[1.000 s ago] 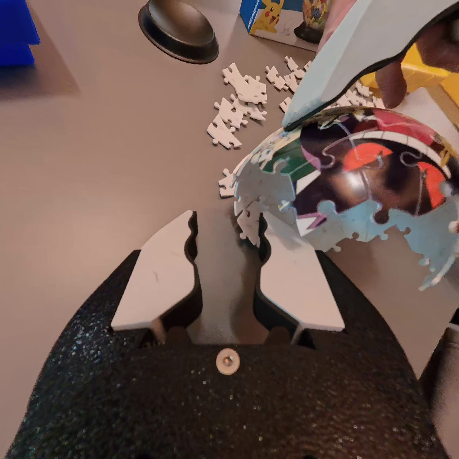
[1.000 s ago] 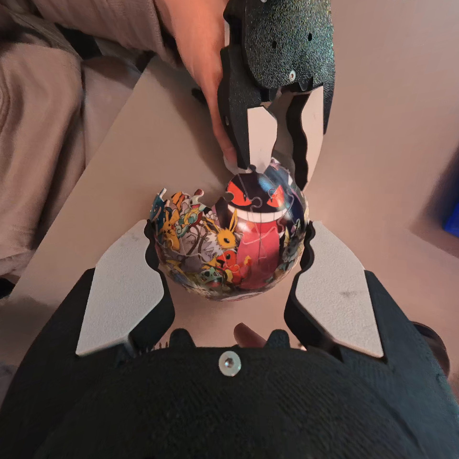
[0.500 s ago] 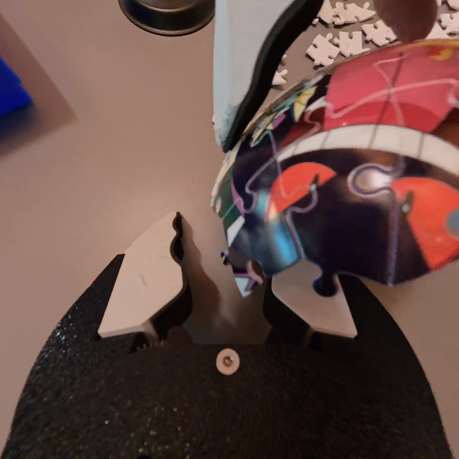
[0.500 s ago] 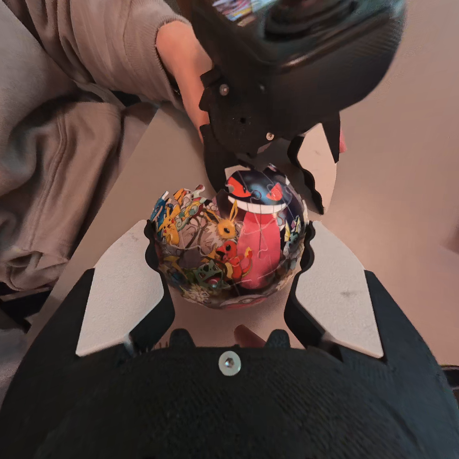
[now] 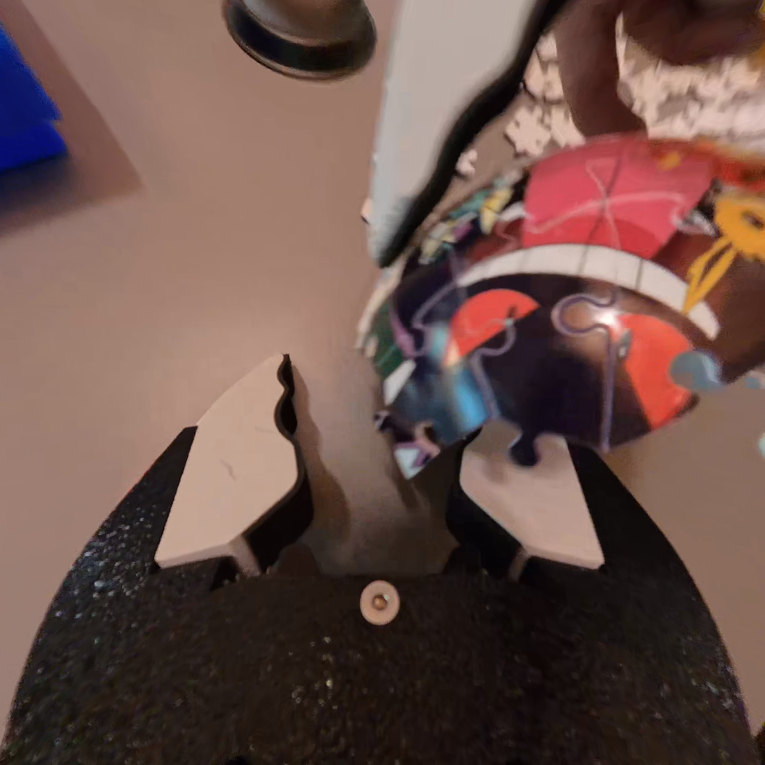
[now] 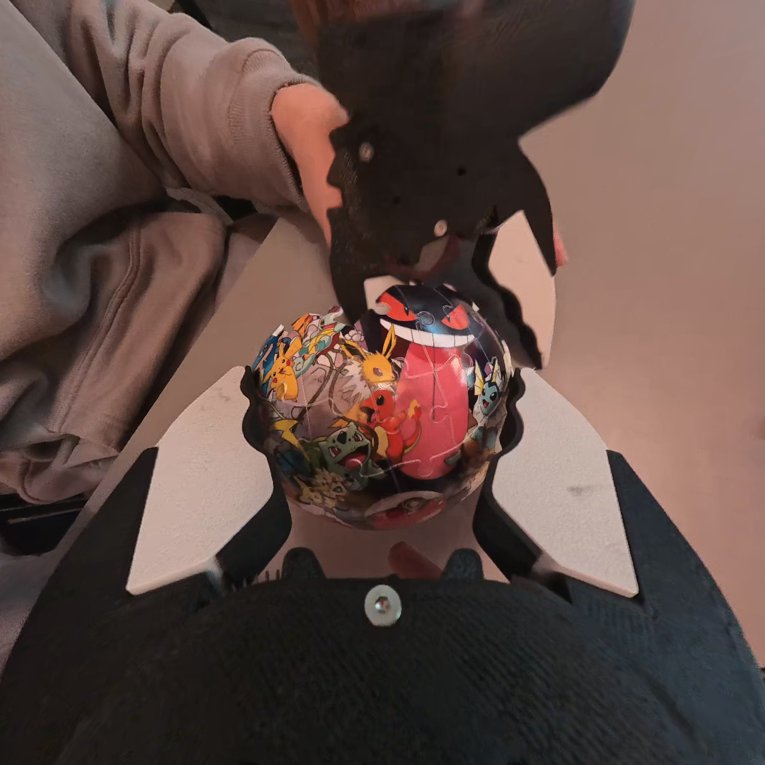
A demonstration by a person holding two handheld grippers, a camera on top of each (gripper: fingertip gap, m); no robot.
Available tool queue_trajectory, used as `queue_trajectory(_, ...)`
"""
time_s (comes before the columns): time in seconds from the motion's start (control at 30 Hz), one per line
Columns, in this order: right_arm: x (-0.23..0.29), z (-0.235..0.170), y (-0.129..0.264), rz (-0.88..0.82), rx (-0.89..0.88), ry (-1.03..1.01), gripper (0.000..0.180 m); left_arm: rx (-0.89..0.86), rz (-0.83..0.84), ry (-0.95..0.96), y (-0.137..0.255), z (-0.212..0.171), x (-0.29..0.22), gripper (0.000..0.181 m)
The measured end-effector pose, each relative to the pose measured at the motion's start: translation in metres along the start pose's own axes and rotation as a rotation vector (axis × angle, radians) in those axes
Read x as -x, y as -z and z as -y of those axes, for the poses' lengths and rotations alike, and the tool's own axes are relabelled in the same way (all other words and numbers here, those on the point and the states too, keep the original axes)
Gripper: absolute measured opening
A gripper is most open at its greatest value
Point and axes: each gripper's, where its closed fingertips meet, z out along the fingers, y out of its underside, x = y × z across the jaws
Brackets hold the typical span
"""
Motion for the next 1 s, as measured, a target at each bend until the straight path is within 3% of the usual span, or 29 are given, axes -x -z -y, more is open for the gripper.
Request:
queue_trajectory(0.03, 0.000, 0.000, 0.000, -0.002, -0.003, -0.001, 0.113, -0.035, -0.005, 0.033, 0.006, 0.005, 0.005, 0.075)
queue_trajectory(0.17, -0.004, 0.000, 0.001, 0.006, -0.017, -0.029, 0.113, -0.066, 0.006, -0.001, 0.020, 0.009, 0.016, 0.073)
queue_trajectory(0.47, -0.010, 0.001, 0.001, 0.029, -0.025, -0.062, 0.113, 0.052, 0.078, -0.171, -0.005, -0.006, 0.006, 0.078)
queue_trajectory(0.8, -0.019, 0.001, 0.007, 0.087, -0.086, -0.143, 0.112, 0.056, 0.058, -0.177, -0.007, -0.008, 0.002, 0.070)
queue_trajectory(1.0, -0.021, 0.002, 0.010, 0.096, -0.146, -0.145, 0.110, 0.057, 0.062, -0.178, -0.007, -0.008, 0.003, 0.077)
